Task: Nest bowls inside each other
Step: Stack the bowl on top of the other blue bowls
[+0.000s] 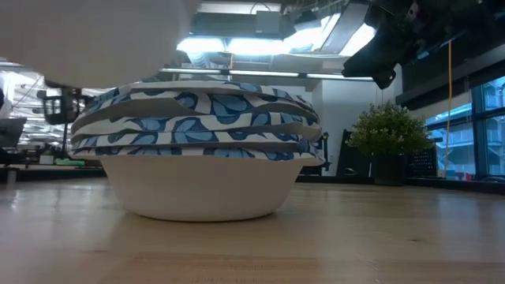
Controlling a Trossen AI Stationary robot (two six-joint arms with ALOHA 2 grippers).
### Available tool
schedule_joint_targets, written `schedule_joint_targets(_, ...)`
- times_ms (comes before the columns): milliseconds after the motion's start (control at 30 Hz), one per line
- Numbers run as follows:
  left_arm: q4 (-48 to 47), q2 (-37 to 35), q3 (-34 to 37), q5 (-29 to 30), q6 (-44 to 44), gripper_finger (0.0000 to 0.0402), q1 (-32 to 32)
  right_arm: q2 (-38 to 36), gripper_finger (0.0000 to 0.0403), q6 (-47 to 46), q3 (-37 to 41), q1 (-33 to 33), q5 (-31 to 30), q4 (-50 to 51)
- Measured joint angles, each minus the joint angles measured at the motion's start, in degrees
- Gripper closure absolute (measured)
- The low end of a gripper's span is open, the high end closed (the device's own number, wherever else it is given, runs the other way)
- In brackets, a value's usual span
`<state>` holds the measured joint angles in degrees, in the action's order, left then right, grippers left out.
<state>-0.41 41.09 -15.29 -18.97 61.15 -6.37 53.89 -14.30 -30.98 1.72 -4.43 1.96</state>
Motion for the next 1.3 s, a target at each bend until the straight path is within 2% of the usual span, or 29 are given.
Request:
schedule_joint_targets(200,5.19,2.1,0.0,3.51,4.18,0.0401,2.93,-0.02,0.0315,1.22,0.0,0.0,-0.02,0.07)
schedule_joint_targets(433,14.16,8.38,-0.14,3.06,4.43,0.0401,3.69,-0.02,0.0315,1.5,0.0,-0.02,-0.05,0.09)
schedule_joint_targets(900,13.84,25.55,-10.28,1.02,-0.81,0.0401,3.58,-0.02,0.0315,1.39,0.0,-0.02,-0.07,0.75)
schedule_joint_targets(1033,10.74,29.91,-12.42,0.1,-3.05,0.0401,3.58,-0.02,0.0315,1.35,0.0,-0.02,-0.07,0.83)
schedule_joint_targets(1300,10.27,33.15,-12.72,-1.08,-4.75,0.0383,3.61,-0.02,0.0315,1.5,0.0,-0.02,-0.07,0.96)
